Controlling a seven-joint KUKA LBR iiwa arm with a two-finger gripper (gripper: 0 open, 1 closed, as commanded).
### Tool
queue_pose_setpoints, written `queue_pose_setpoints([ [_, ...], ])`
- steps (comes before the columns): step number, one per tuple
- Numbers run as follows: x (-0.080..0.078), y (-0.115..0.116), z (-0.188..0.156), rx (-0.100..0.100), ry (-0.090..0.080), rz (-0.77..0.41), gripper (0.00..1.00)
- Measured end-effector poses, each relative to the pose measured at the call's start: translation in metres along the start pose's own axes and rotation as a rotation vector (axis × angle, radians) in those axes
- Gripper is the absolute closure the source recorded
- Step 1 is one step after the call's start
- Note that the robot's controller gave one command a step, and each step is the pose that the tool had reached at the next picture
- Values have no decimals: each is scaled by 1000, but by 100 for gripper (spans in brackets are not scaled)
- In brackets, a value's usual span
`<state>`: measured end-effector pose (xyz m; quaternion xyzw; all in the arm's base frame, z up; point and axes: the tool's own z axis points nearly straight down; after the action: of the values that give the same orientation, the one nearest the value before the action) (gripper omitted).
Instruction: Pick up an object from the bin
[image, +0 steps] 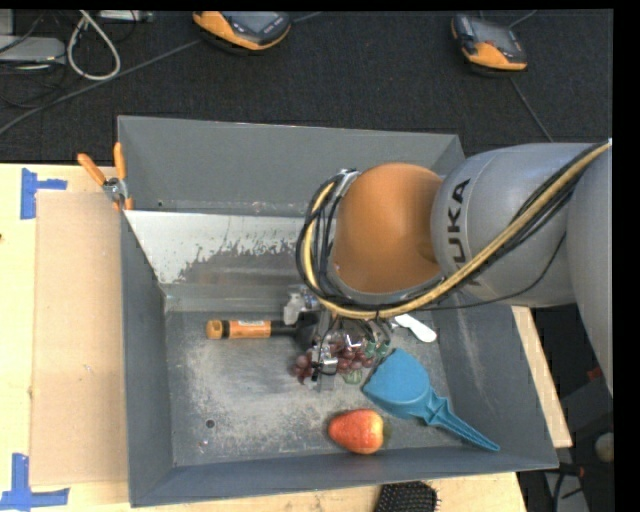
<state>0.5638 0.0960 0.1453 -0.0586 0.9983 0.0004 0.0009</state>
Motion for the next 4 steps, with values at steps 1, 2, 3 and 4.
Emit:
queue_pose_setpoints([
  [1,-1,17,-44,-1,7,27,0],
  [2,5,-27,-11,-1,3,-82,0],
  [3,-24,-52,-3,-4,5,-78,0],
  [4,-17,-87,38,-2,3,-51,0],
])
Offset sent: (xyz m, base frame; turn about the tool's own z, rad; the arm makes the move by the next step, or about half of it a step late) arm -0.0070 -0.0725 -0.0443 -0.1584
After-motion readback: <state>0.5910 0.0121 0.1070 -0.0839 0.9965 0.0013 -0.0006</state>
